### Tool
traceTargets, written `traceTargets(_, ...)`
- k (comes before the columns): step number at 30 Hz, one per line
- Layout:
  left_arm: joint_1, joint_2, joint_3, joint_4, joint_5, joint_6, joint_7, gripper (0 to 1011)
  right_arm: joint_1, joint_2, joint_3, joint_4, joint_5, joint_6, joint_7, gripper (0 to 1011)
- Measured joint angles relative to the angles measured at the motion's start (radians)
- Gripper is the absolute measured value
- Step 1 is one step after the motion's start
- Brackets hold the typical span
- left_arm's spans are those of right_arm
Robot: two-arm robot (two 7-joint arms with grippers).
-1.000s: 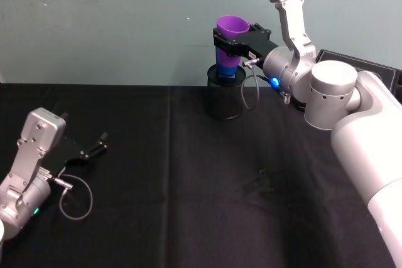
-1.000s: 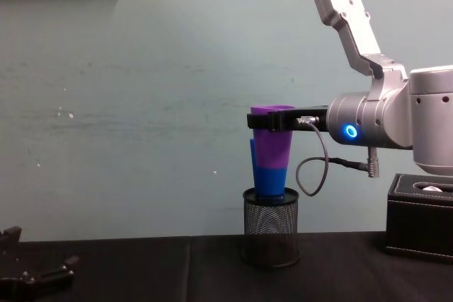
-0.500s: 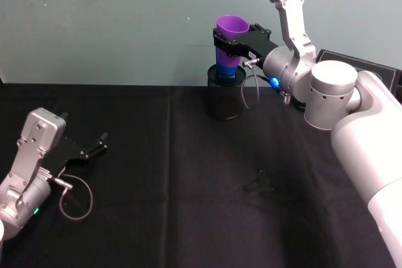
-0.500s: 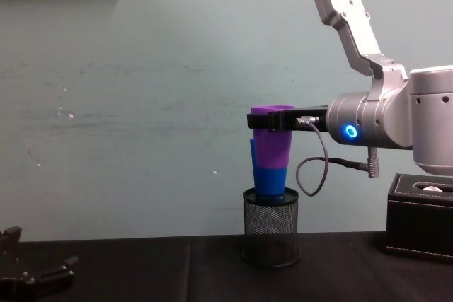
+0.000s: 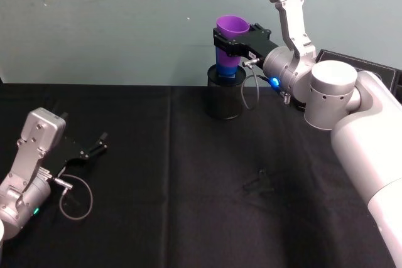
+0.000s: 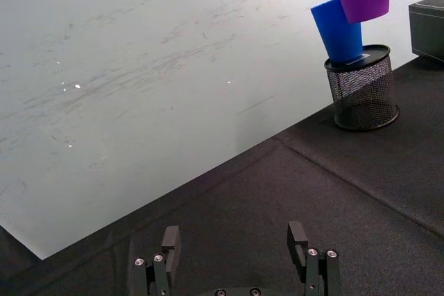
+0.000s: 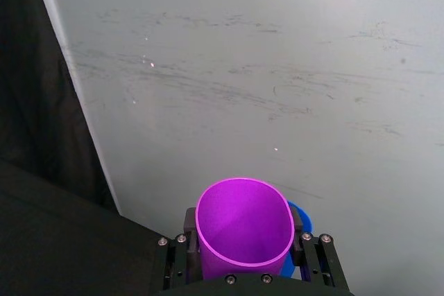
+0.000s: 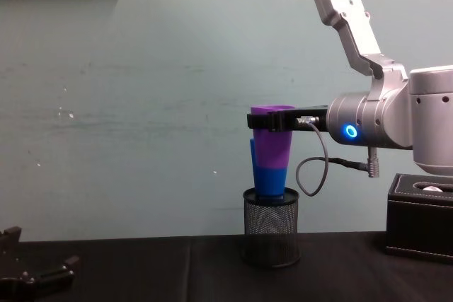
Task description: Pick up one cup with a gripper and tap it against the other cup.
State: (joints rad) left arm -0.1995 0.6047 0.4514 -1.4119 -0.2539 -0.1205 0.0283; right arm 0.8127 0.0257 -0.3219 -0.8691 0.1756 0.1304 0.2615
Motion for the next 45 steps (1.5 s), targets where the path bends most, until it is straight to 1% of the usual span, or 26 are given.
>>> traceTargets(26, 0.0, 0.0, 0.0, 0.0, 0.0, 0.0, 0.0, 1011, 0.0, 0.0, 0.0, 0.0, 0.0, 0.0, 0.0, 731)
traceTargets(28, 0.0, 0.0, 0.0, 0.0, 0.0, 0.0, 0.0, 1012, -0.004, 0.001, 0.0, -0.002, 0.0, -0.001, 0.012, 731)
traceTargets(31, 0.0, 0.0, 0.0, 0.0, 0.0, 0.0, 0.0, 1011, -0.022, 0.01, -0.001, -0.028, 0.001, 0.005, 0.031, 731)
traceTargets(34, 0.0, 0.0, 0.0, 0.0, 0.0, 0.0, 0.0, 1011, -0.054, 0.032, -0.003, -0.083, 0.009, 0.036, 0.052, 731)
traceTargets(35, 0.0, 0.0, 0.0, 0.0, 0.0, 0.0, 0.0, 1011, -0.054, 0.032, -0.003, -0.083, 0.009, 0.036, 0.052, 731)
traceTargets(38, 0.0, 0.0, 0.0, 0.0, 0.0, 0.0, 0.0, 1011, -0.084, 0.054, -0.005, -0.141, 0.018, 0.061, 0.071, 731)
traceTargets(39, 0.0, 0.0, 0.0, 0.0, 0.0, 0.0, 0.0, 1011, -0.101, 0.068, -0.006, -0.174, 0.025, 0.074, 0.082, 731)
traceTargets(45, 0.0, 0.0, 0.0, 0.0, 0.0, 0.0, 0.0, 1011, -0.152, 0.114, -0.01, -0.279, 0.057, 0.113, 0.122, 731)
